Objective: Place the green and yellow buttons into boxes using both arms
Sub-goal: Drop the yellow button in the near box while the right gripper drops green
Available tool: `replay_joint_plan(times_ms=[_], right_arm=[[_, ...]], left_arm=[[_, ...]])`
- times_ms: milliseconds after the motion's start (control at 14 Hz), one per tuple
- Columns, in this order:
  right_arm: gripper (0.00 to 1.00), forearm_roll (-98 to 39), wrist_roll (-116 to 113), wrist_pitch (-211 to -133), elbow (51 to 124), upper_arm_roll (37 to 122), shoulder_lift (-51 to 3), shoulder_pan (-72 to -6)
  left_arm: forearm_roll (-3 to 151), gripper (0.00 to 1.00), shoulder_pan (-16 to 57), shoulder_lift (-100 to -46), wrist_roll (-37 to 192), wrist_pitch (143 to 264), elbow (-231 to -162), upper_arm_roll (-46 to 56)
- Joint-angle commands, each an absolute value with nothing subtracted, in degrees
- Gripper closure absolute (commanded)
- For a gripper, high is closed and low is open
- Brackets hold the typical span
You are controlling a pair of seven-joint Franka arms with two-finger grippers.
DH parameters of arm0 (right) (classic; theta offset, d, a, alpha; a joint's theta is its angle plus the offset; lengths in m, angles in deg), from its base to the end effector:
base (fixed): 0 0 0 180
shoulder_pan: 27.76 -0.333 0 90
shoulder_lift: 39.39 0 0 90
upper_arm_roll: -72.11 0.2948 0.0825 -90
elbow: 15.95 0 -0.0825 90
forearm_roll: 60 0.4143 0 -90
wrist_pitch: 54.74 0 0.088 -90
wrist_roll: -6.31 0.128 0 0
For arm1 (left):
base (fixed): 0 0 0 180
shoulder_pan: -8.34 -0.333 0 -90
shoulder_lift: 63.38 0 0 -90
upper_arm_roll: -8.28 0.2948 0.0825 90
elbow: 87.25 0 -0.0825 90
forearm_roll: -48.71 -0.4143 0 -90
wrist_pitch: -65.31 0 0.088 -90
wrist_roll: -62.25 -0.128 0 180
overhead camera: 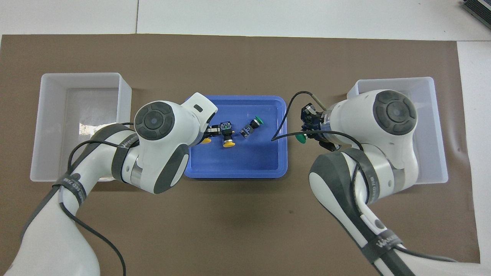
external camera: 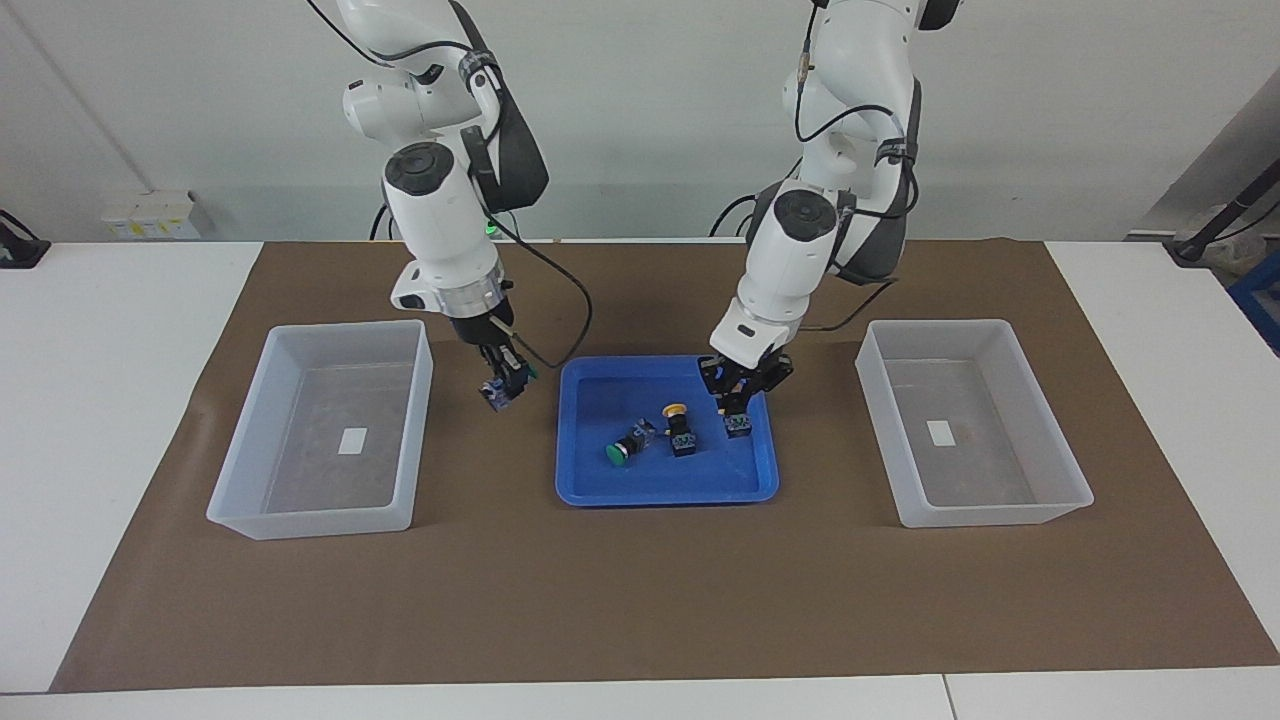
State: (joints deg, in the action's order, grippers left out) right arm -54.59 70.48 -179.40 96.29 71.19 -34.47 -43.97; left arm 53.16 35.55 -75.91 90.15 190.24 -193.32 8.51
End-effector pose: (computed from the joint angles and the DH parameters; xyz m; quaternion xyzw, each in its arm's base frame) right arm 0.5945 0.1681 0.3887 -0.8975 0.4344 -0.0248 0.0724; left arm 0.5768 -0.2985 0.3596 0.9975 0.0284 0.0340 0.0543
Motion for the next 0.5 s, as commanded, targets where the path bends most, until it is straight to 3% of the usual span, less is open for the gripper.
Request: replay_joint_plan(times_ms=[0, 143, 429], right_arm=[[1.0, -54.64, 61.62, -177.18, 97.07, 71.67, -37.71, -39.11], [1.0, -54.64, 54.16, -175.86, 97.07, 71.67, -38.59, -36.04], [1.0, -54.64, 38.43, -175.06, 101.63, 71.67, -40.79, -30.93]], left_arm=[[53.9, 1.0, 30.42, -73.93, 86.7, 181.35, -188.34, 8.54], [53.98, 1.0, 26.38, -74.02, 81.88, 177.65, -185.26, 8.72], [53.98, 1.0, 15.31, -73.93, 65.46, 177.98, -185.59, 8.81]])
